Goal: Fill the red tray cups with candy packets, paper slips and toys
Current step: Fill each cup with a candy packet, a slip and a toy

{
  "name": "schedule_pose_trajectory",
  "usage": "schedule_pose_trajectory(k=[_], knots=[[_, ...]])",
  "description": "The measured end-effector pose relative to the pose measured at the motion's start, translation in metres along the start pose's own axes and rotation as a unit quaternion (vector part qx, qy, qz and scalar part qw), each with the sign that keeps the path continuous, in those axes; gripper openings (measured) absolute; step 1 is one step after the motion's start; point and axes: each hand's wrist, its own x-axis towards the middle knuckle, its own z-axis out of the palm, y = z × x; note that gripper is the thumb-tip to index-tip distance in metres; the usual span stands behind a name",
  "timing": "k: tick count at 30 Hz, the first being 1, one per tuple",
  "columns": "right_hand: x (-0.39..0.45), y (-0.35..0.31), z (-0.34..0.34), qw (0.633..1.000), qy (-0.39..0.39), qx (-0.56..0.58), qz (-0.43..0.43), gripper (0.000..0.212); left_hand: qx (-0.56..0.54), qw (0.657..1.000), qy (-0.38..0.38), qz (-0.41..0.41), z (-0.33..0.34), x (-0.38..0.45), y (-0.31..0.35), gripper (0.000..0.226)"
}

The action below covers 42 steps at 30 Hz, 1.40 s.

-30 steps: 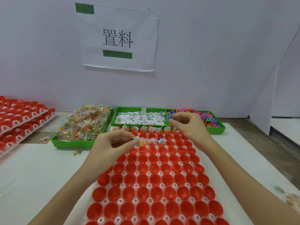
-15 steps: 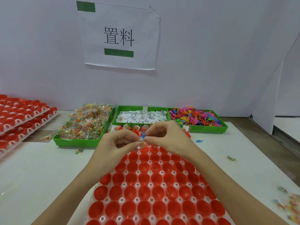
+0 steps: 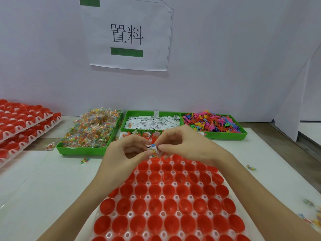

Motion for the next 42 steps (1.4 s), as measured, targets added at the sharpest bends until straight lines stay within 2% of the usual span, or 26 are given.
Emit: schedule_pose_trajectory(k=[11, 15, 22, 28, 34, 42], knots=[[-0.012, -0.01, -0.029, 0.998, -0.061, 0.011, -0.023, 0.018, -0.05, 0.999, -0.002, 0.0, 0.014, -0.005, 0.02, 0.022], [-0.014, -0.006, -0.04, 0.999, -0.05, 0.01, -0.017, 0.017, -0.065, 0.998, -0.02, -0.009, 0.021, 0.004, 0.027, 0.022], [-0.013, 0.012, -0.062, 0.999, 0.015, -0.028, 0.018, 0.022, 0.06, 0.997, -0.044, 0.035, 0.043, 0.044, 0.033, 0.015], [-0.012, 0.032, -0.068, 0.99, 0.033, -0.115, 0.08, 0.015, 0.229, 0.963, -0.091, 0.105, 0.078, 0.064, 0.024, 0.011], [-0.006, 0.043, -0.062, 0.975, 0.051, -0.185, 0.114, 0.017, 0.266, 0.951, -0.111, 0.111, 0.088, 0.073, 0.008, 0.011], [0.0, 0.05, -0.057, 0.966, 0.05, -0.23, 0.104, 0.014, 0.317, 0.934, -0.141, 0.081, 0.09, 0.075, 0.003, 0.012]])
